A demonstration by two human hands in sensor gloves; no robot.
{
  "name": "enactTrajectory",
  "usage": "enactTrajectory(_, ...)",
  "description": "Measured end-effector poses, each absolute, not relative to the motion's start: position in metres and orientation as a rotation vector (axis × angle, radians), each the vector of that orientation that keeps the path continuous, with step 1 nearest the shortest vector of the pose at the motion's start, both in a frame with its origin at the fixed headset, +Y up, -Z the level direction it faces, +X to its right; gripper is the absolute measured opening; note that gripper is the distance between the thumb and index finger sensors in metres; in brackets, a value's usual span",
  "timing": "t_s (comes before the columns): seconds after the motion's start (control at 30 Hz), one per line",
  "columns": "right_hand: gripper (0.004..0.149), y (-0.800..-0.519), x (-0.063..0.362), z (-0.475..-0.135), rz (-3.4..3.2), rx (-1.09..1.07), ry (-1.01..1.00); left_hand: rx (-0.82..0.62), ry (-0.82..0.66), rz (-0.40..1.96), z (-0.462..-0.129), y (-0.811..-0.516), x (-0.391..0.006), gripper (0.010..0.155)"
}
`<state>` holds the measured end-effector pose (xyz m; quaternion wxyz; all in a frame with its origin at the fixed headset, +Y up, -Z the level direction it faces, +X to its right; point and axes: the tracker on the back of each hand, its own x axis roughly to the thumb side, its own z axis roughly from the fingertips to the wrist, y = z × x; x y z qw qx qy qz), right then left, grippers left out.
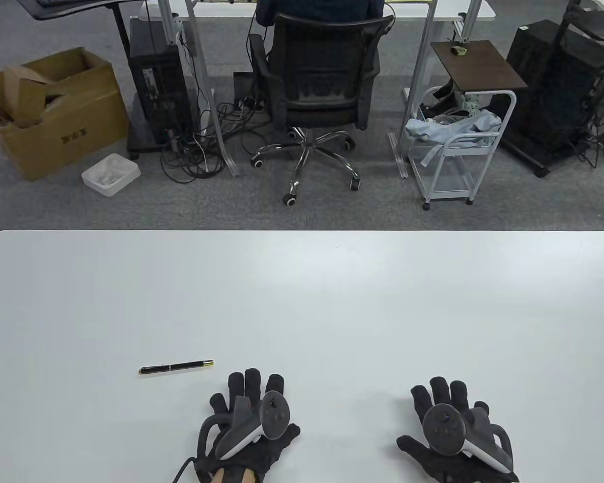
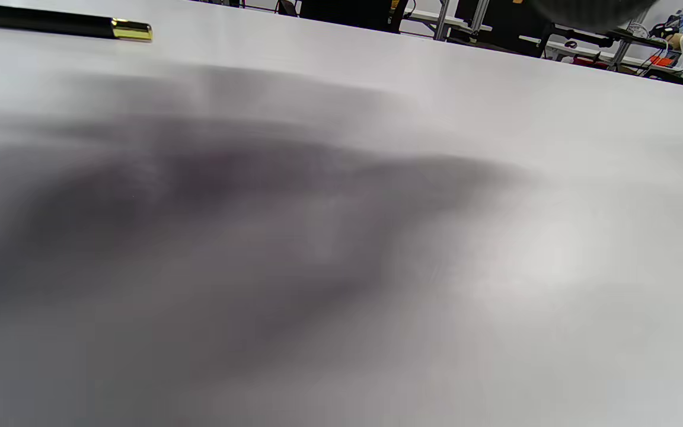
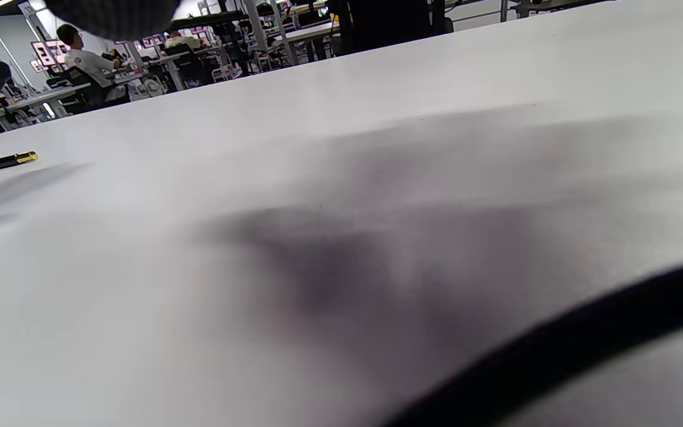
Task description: Remove fountain pen cap from fountain pen with left hand
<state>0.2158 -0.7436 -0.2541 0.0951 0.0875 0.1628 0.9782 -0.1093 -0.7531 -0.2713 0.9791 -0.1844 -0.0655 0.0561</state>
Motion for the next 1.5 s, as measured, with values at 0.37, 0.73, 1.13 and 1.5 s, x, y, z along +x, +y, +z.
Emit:
enactTrajectory(0.37, 0.087, -0.744, 0.216, -0.253, 2.890, 0.251, 0.493, -0.320, -0.181, 0.095, -0.269, -0.748, -0.105, 0.091)
enactTrajectory(0.73, 0.087, -0.745, 0.218, -0.253, 2.865, 0.250, 0.503, -0.128, -0.213, 0.062, -0.267, -0.705, -0.104, 0.073)
enactTrajectory(1.13, 0.087, -0.746, 0.225, -0.254, 2.813, 0.241, 0.515, -0.098, -0.133, 0.032, -0.298, -0.663, -0.152, 0.067)
enactTrajectory(1.5, 0.086, -0.747, 0.228, -0.255, 2.787, 0.236, 0.533, -0.195, 0.045, 0.013, -0.348, -0.695, -0.242, 0.064)
